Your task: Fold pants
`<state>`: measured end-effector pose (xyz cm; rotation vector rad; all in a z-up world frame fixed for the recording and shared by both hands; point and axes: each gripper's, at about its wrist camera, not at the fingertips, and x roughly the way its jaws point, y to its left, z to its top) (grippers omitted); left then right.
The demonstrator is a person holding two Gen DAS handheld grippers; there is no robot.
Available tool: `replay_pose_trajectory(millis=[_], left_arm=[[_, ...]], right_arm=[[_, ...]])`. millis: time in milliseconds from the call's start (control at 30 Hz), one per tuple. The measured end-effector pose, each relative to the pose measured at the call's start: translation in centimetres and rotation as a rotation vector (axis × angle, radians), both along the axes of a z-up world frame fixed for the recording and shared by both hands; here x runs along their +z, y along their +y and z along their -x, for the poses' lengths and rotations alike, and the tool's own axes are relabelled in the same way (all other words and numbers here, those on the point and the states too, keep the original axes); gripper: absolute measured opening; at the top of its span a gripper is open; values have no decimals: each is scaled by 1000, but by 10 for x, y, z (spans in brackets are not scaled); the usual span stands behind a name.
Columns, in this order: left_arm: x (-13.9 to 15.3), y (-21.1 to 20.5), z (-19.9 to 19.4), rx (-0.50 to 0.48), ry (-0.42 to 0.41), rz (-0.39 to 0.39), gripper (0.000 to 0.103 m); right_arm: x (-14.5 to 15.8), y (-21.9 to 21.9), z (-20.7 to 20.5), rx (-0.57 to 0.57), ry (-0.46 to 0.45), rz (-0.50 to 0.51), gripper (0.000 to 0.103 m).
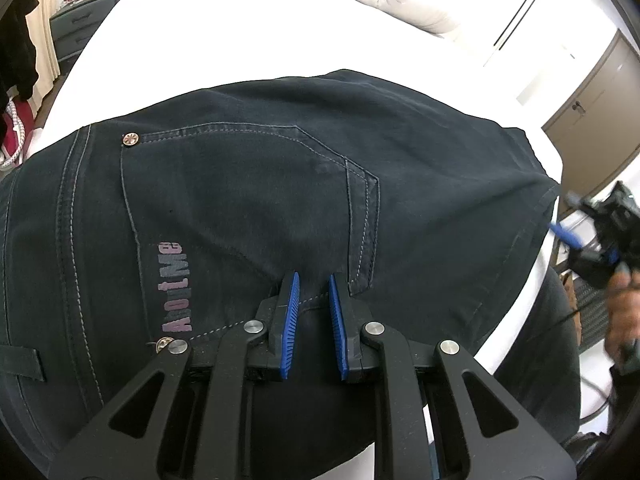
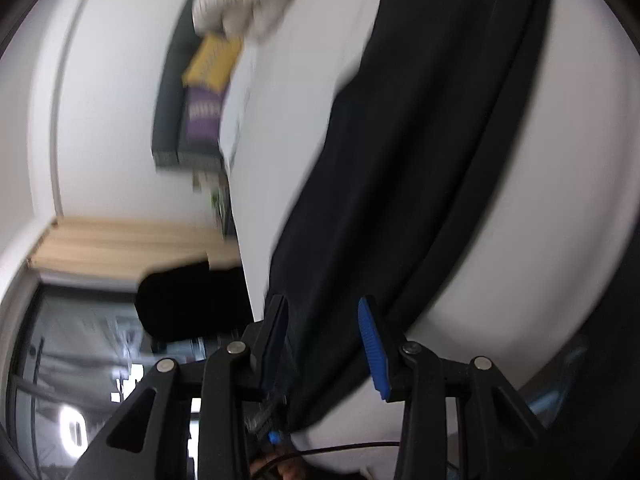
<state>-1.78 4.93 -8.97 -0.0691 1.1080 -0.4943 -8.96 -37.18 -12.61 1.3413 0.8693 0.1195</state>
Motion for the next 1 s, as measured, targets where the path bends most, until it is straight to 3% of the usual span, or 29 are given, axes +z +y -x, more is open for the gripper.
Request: replay_pose_trajectory(millis=[400,700,733,767,800,1000], left_arm=[[3,10,0,2,10,28,15],[9,12,2,0,5,21,16],[9,12,3,-1,5,20,16],[9,12,3,0,6,21,15],[10,13,3,0,6,21,16],[13,13,11,-38,0,2,16]], right_arm=[[-26,49,-23,149,119,-63,41],[-34,71,-46,207,98,-143,41],[-34,76,-51,227,80,-142,36],[-31,80,-56,244,78,-132,18],[-31,83,-57,262,78,-117,8],[-26,82,-36,288,64,-21,4]])
